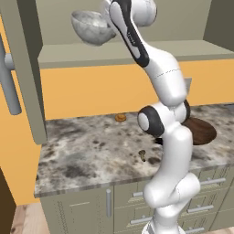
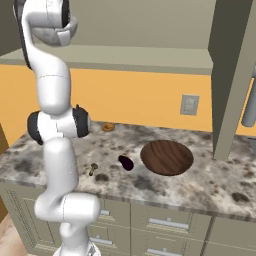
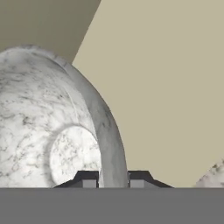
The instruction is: Pick both bowls and place them on the counter. Then place the eggplant in one bowl and place the mushroom in the other bowl.
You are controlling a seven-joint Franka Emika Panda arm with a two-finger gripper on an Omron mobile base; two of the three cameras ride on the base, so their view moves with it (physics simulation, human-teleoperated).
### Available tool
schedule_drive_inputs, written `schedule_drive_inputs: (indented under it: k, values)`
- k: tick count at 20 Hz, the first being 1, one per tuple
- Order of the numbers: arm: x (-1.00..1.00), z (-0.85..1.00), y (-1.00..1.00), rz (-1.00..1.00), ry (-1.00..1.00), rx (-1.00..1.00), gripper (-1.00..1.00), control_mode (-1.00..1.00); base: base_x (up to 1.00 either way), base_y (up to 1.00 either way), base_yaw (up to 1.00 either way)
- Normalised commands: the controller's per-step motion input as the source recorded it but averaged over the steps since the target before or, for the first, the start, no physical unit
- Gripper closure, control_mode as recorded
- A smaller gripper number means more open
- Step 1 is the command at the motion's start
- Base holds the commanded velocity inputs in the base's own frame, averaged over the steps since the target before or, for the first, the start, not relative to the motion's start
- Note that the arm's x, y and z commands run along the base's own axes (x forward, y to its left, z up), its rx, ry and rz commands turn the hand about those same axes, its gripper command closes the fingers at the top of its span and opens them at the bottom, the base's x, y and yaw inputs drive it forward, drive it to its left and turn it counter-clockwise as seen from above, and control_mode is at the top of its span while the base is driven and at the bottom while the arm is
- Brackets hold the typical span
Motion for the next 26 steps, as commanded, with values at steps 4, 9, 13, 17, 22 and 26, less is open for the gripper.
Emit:
schedule_drive_inputs:
  k: [4, 9, 13, 17, 22, 26]
  values:
    - [-0.9, -0.12, -0.15, 0.0, -0.05, 0.03, 1.0, -1.0, 0.0, 0.0, 0.0]
    - [-1.0, -0.33, -0.15, 0.0, -0.04, 0.02, 1.0, -1.0, 0.0, 0.0, 0.0]
    - [-1.0, -0.49, -0.2, -0.01, -0.09, 0.07, 1.0, -1.0, 0.0, 0.0, 0.0]
    - [-1.0, -0.53, -0.22, 0.0, -0.12, 0.07, 1.0, -1.0, 0.0, 0.0, 0.0]
    - [-1.0, -0.56, -0.15, 0.0, -0.1, 0.03, 1.0, -1.0, 0.0, 0.0, 0.0]
    - [-0.98, -0.68, -0.05, 0.0, -0.06, -0.01, 1.0, -1.0, 0.0, 0.0, 0.0]
